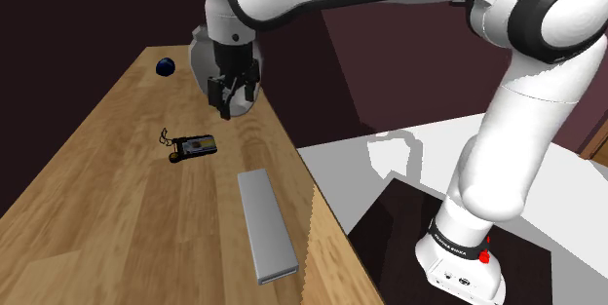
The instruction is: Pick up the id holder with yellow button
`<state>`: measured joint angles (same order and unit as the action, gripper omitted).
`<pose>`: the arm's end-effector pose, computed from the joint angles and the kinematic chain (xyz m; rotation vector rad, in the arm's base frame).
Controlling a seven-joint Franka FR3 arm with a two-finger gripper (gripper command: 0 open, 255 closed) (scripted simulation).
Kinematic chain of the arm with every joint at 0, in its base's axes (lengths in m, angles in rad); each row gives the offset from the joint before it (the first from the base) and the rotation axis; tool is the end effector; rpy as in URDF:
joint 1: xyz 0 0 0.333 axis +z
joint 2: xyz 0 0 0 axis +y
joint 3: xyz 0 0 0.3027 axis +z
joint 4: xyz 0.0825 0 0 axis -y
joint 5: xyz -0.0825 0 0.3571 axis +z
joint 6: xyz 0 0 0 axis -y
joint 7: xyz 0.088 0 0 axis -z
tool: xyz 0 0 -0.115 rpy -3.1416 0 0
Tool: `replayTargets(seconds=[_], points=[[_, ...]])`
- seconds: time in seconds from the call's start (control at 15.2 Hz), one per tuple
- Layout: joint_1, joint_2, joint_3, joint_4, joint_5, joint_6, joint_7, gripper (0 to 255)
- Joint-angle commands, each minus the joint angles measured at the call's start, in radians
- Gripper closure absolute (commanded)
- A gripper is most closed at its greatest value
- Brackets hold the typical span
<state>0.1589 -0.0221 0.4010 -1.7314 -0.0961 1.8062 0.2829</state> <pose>0.4612 0.2810 0.5634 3.0465 0.4531 0.1987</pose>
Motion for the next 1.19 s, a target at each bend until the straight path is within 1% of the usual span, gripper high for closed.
replayTargets(seconds=[0.0, 0.13, 0.33, 0.53, 0.66, 0.73, 1.12], points=[[0.022, 0.086, 0.025, 0.09, -0.056, -0.01, 0.041, 0], [0.052, 0.166, 0.046, 0.184, -0.112, -0.033, 0.078, 0], [0.116, 0.296, 0.063, 0.344, -0.201, -0.081, 0.125, 0], [0.203, 0.439, 0.064, 0.54, -0.291, -0.149, 0.153, 0], [0.277, 0.55, 0.053, 0.707, -0.35, -0.21, 0.156, 0], [0.302, 0.585, 0.048, 0.763, -0.366, -0.231, 0.154, 0], [0.268, 0.548, 0.051, 0.62, -0.354, -0.129, 0.179, 0]])
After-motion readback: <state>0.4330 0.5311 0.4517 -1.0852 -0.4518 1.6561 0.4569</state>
